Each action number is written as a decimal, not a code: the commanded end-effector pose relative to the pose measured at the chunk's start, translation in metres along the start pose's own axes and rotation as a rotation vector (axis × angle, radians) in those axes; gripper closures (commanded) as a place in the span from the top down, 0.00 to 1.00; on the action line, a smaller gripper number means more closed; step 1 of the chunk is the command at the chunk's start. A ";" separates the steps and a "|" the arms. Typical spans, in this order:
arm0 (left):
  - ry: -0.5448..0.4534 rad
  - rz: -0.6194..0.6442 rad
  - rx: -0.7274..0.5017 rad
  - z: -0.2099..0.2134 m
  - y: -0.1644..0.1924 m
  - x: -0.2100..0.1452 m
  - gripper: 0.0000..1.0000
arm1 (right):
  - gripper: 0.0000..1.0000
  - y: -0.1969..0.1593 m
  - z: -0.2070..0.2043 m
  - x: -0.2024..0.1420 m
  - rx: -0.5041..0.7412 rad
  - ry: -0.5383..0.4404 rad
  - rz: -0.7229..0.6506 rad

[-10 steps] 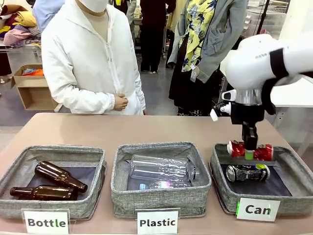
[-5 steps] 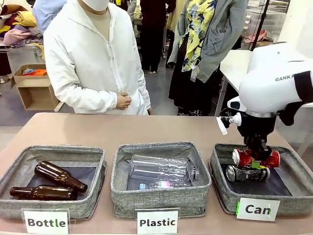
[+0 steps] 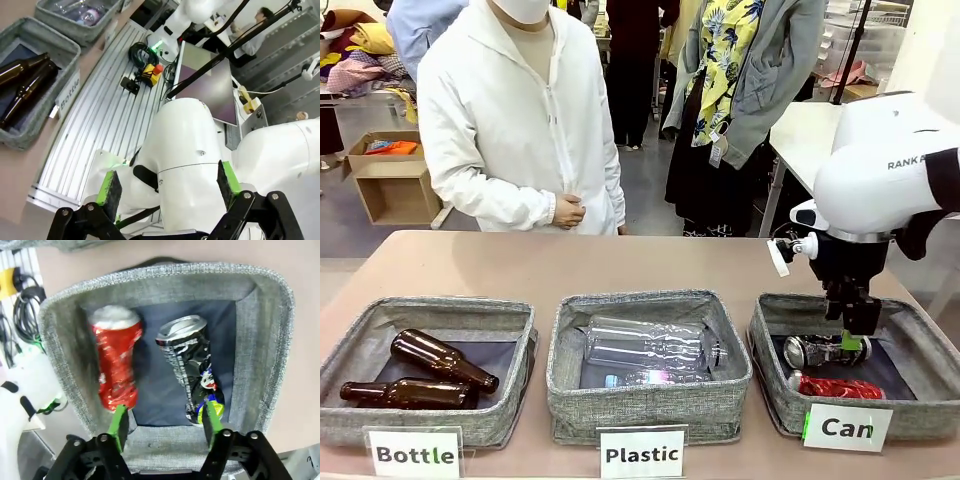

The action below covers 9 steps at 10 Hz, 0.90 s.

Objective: Sort the can waste into the basket.
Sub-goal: Pick up the can waste from the table and place it in the right Fabric basket.

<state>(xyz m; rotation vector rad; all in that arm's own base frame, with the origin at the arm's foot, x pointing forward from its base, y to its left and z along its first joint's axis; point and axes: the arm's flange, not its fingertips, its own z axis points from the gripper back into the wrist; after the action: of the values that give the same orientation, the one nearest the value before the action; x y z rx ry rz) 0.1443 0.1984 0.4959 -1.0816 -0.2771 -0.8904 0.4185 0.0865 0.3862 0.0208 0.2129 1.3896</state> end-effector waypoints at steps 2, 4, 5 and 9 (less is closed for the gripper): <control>-0.028 0.000 -0.016 0.001 -0.003 0.000 1.00 | 1.00 -0.010 0.008 0.003 0.073 -0.130 -0.099; -0.028 0.000 -0.016 0.001 -0.003 0.000 1.00 | 1.00 -0.010 0.024 0.007 0.284 -0.346 -0.332; -0.028 0.000 -0.016 0.001 -0.003 0.000 1.00 | 1.00 -0.008 0.030 0.008 0.419 -0.555 -0.539; -0.028 0.000 -0.016 0.001 -0.003 0.000 1.00 | 1.00 -0.011 0.034 -0.039 0.942 -1.635 -0.927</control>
<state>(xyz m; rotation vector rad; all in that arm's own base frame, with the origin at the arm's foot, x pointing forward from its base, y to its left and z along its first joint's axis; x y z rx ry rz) 0.1448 0.1981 0.4936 -1.0906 -0.2792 -0.8906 0.4297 0.0587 0.4306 0.9706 0.0891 0.6598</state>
